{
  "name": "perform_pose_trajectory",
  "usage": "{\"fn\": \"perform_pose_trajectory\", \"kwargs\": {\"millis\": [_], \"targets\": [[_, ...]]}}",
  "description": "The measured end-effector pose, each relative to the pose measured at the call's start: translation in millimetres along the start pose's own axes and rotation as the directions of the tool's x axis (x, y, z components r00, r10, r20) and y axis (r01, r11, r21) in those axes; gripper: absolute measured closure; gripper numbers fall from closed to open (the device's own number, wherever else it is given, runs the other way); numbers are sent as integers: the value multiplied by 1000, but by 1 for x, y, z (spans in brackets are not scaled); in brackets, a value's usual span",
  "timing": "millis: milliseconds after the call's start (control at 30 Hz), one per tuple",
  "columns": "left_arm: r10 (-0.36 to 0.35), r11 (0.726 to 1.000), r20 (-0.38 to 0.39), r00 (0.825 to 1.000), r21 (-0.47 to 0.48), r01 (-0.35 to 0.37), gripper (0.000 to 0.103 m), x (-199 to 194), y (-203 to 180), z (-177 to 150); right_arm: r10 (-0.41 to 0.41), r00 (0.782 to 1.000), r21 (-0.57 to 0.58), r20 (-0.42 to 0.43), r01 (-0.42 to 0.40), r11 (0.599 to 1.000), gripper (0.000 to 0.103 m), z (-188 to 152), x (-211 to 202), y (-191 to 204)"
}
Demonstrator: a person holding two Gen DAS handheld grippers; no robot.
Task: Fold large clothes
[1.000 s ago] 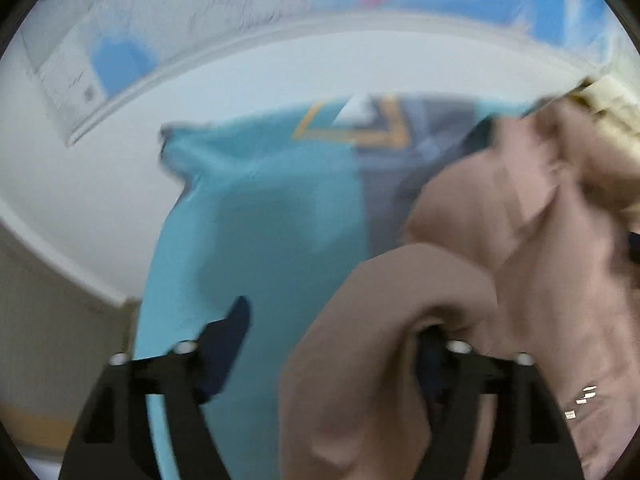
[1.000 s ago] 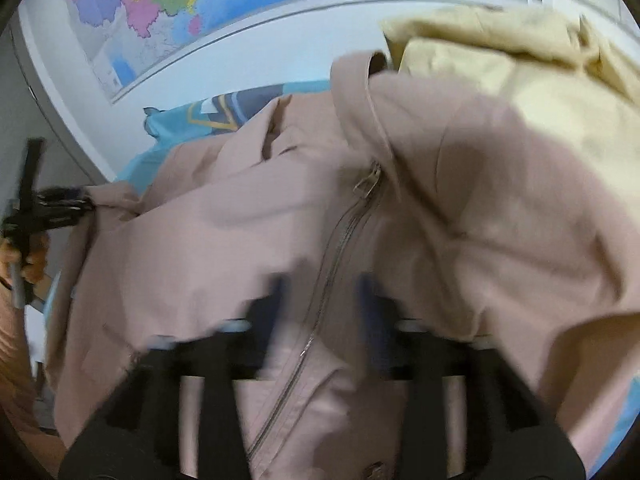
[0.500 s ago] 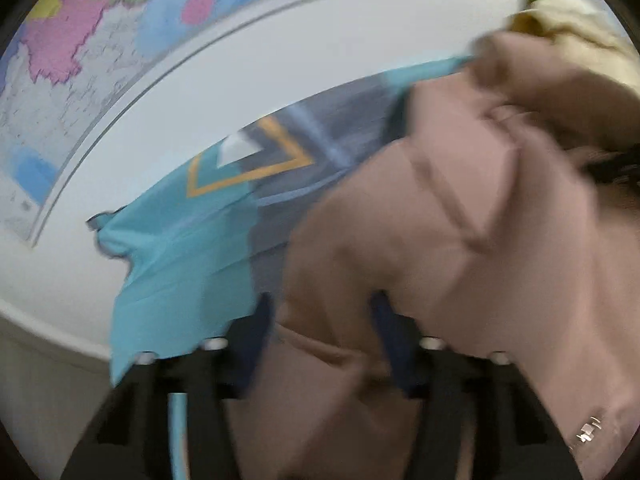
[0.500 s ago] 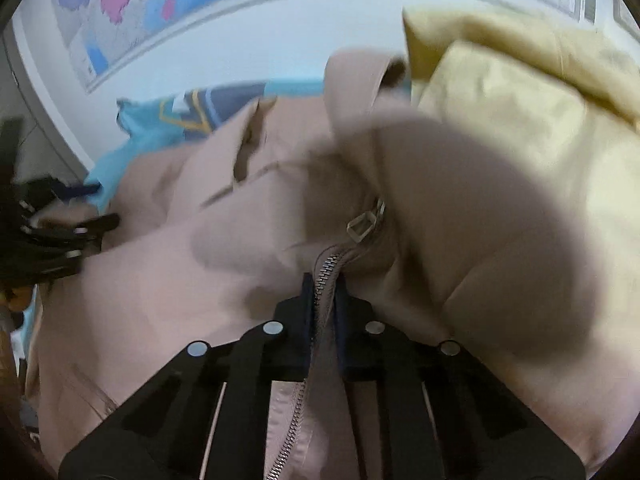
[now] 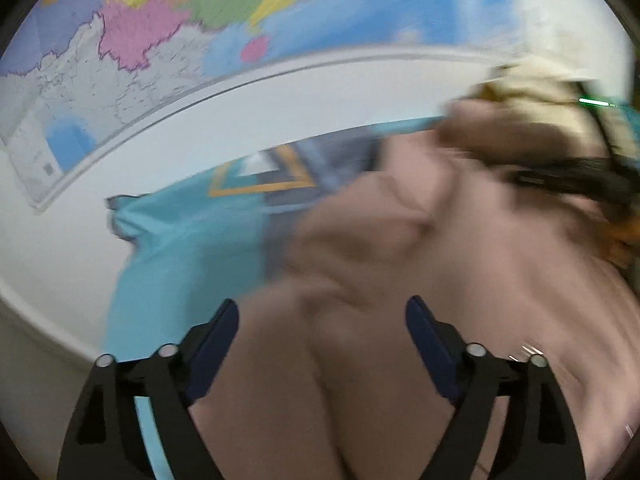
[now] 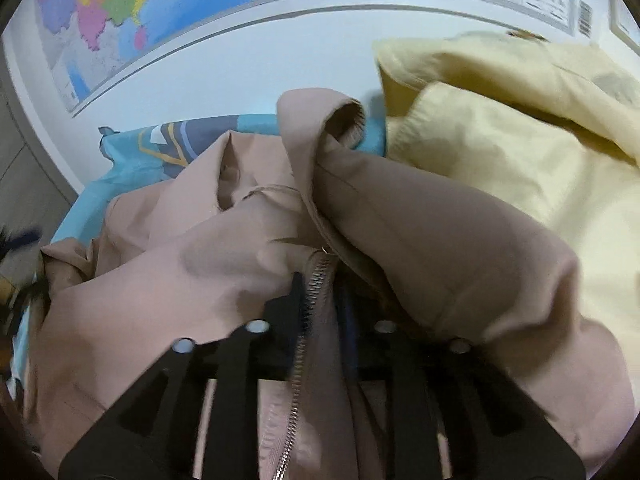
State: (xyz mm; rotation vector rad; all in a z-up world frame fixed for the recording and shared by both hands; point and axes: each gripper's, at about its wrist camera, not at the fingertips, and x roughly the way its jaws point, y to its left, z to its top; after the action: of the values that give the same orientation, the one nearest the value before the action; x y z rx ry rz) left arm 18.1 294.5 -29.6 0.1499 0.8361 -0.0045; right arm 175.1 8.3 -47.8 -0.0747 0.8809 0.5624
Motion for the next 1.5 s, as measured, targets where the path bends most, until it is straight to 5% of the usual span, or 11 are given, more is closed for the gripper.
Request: {"fn": "perform_pose_trajectory", "kwargs": {"millis": [267,433,600,667,733,933,1033,1100,1367,1433,1500], "targets": [[-279,959,28,960,54,277,13,-89,-45,-125,123,987,-77,108,-115,990,30,-86,-129,-3],[-306,947,29,952,112,301,10,-109,-79,-172,-103,987,-73,124,112,991,5,-177,-190,-10],[-263,948,-31,964,175,265,10,-96,-104,-187,-91,995,40,-27,92,995,13,-238,-186,-44],[-234,955,-57,970,171,241,12,-84,-109,-183,-20,998,90,-52,25,996,92,-241,-183,-54],[-229,964,-70,971,124,236,20,-74,-102,-179,-49,999,101,-11,50,994,100,-235,-195,-65],[-261,960,-50,964,-121,253,72,-67,-56,-154,-281,957,181,67,265,947,98,-197,-245,-129],[-236,953,-56,970,-209,220,69,-63,-36,-151,-401,916,194,-16,397,897,67,-198,-231,-145],[-200,960,-57,978,-211,184,41,-65,-34,-153,-425,905,148,35,416,897,44,-208,-235,-122],[-172,977,-62,983,-141,162,37,-61,-64,-157,-80,996,-91,41,84,992,19,-247,-217,-20],[-169,979,-61,984,-123,160,57,-57,-73,-155,-86,996,-54,-30,84,995,22,-252,-191,-28],[-154,979,-63,986,-145,144,96,-57,-72,-154,64,993,61,-97,-59,996,54,-259,-167,-42]]}}
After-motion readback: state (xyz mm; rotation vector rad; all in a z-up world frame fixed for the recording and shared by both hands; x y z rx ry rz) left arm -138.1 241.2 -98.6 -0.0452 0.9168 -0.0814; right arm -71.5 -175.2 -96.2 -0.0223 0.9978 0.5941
